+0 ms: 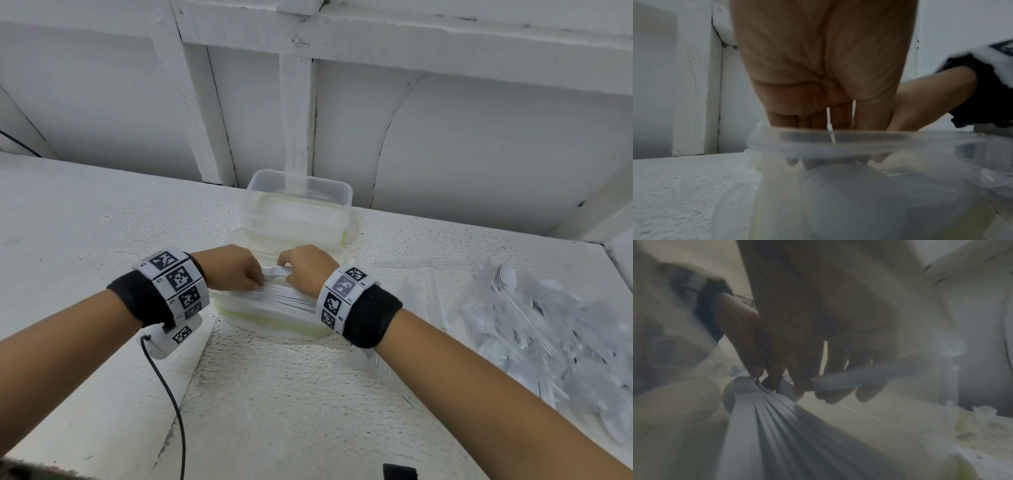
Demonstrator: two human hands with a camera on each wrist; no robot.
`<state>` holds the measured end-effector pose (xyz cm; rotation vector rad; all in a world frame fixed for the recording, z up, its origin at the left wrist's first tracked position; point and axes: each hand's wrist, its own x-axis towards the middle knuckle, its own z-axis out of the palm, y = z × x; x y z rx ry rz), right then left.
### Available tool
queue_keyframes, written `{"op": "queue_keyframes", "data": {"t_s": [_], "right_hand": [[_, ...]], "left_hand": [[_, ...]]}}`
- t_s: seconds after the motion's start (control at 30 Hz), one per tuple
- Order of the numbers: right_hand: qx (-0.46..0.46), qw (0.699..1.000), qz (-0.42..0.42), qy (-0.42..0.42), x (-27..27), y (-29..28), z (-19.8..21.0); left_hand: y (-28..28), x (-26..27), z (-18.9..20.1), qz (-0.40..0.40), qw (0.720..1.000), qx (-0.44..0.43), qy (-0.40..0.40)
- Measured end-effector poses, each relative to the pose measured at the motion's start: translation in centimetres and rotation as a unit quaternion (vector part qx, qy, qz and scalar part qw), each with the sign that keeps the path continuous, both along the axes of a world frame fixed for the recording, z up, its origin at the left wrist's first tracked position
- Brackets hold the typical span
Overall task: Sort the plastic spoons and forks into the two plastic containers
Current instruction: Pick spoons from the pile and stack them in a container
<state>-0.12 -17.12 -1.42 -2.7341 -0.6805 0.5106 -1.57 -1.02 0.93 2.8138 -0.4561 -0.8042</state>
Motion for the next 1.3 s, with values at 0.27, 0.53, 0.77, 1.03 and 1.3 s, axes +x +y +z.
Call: {"op": "queue_keyframes", "data": {"t_s": [0.27, 0.53, 0.77, 1.03, 1.3], "right_hand": [[0.050, 0.997, 0.004, 0.058, -0.1, -0.6, -0.4], [0.070, 0.994, -0.015, 0.084, -0.4, -0.2, -0.7], [0.039, 0.996, 0.025, 0.080, -0.6, -0.1, -0.1], [0.040, 0.995, 0.026, 0.091, -0.7, -0.3, 0.1], [0.006, 0.994, 0.041, 0.103, -0.6, -0.4, 0.1]], "left_hand": [[2.6, -1.1, 0.4, 0.199, 0.937, -0.161, -0.237], [2.7, -1.5, -1.1, 0.422, 0.861, -0.277, -0.062], [2.5, -1.4, -0.9, 0.427, 0.859, -0.273, -0.066], [2.5, -1.6, -0.8, 0.428, 0.858, -0.275, -0.065], [2.6, -1.5, -0.9, 0.421, 0.865, -0.266, -0.064]]}}
